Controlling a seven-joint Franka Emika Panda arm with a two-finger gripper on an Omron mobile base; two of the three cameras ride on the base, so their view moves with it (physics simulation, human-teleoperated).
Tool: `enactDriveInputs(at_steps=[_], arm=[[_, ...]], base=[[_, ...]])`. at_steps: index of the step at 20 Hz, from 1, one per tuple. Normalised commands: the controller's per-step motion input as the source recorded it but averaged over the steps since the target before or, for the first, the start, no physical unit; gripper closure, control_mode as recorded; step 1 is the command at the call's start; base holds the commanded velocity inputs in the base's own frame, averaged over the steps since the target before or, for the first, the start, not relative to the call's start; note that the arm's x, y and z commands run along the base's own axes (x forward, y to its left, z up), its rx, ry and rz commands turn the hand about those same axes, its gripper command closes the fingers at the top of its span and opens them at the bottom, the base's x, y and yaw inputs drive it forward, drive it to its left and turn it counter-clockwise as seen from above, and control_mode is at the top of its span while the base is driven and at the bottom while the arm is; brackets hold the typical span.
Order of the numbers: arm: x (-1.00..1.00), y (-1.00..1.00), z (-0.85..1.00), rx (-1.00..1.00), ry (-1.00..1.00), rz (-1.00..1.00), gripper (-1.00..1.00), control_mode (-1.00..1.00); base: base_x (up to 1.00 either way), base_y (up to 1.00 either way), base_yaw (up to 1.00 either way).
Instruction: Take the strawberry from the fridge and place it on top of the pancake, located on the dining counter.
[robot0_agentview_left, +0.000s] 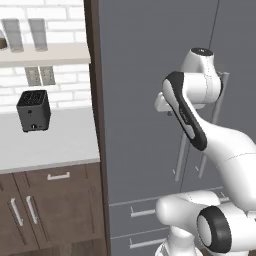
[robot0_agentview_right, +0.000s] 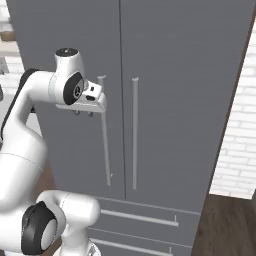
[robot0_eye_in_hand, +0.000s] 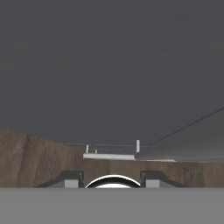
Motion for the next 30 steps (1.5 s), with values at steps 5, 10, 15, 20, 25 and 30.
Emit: enactDriveInputs(at_steps=[5, 10, 15, 20, 25, 30], arm=[[-0.01, 0.00, 0.00, 0.00, 0.00, 0.00, -1.00, 1.00], [0.00, 0.00, 0.00, 0.00, 0.00, 0.00, -1.00, 1.00], [0.00, 0.00, 0.00, 0.00, 0.00, 0.00, -1.00, 1.00], [0.00, 0.00, 0.00, 0.00, 0.00, 0.00, -1.00, 1.00], [0.00, 0.00, 0.00, 0.00, 0.00, 0.00, -1.00, 1.00], [0.00, 0.00, 0.00, 0.00, 0.00, 0.00, -1.00, 1.00]], base=[[-0.34, 0.00, 0.00], [-0.44, -0.01, 0.00], [-0.11, -0.34, 0.00], [-0.04, -0.49, 0.00], [-0.20, -0.35, -0.03], [-0.32, -0.36, -0.06]])
